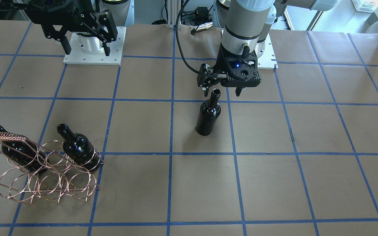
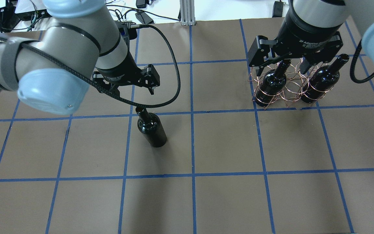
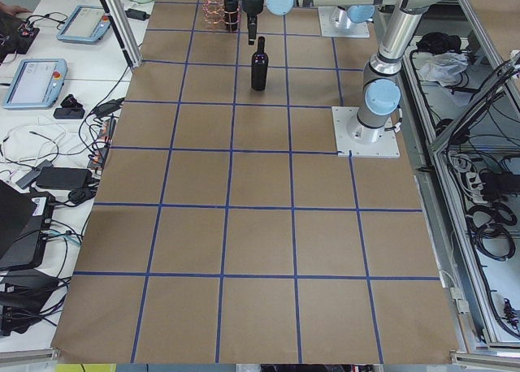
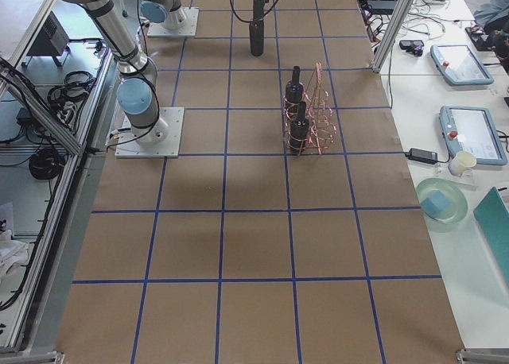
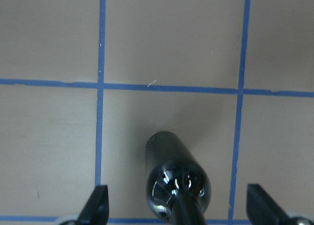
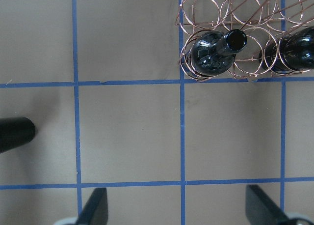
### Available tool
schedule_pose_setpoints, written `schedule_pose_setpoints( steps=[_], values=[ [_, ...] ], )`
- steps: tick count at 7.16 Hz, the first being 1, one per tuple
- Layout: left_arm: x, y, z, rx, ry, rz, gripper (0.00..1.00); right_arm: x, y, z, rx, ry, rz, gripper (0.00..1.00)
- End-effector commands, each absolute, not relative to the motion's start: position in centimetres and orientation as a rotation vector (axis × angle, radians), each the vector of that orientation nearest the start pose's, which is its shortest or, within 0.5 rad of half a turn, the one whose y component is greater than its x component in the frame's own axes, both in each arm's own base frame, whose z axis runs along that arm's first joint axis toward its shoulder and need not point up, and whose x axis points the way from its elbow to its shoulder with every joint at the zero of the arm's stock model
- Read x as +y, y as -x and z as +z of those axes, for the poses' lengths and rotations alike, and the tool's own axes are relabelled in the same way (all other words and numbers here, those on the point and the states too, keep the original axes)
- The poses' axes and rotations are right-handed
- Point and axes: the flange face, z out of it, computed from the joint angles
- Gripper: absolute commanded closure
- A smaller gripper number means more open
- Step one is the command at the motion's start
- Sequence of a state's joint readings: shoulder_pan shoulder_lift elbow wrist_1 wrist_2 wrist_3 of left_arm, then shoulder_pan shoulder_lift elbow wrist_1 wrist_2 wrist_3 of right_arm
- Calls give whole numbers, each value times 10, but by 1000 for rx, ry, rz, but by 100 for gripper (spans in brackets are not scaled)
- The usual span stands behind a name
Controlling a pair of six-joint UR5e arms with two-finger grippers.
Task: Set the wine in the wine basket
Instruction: 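Raise the left gripper away while the right arm swings toward the bottle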
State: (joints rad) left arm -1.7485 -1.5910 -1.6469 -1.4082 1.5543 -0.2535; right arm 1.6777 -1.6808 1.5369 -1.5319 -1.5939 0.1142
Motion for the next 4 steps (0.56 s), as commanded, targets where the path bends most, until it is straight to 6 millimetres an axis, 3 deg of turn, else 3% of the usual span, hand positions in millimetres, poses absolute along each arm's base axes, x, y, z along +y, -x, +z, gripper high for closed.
schedule_pose_setpoints(
  steps=[1, 2, 4],
  values=[
    [-492, 175, 521, 3073, 187, -160, 0, -435, -180, 549, 3141, -15, -154, 0],
    [-499, 147, 530, 3057, 74, -177, 0, -434, -184, 547, 3140, -49, -144, 0],
    [-504, 93, 535, 3058, 186, -171, 0, -430, -199, 540, 3145, -69, -112, 0]
  ],
)
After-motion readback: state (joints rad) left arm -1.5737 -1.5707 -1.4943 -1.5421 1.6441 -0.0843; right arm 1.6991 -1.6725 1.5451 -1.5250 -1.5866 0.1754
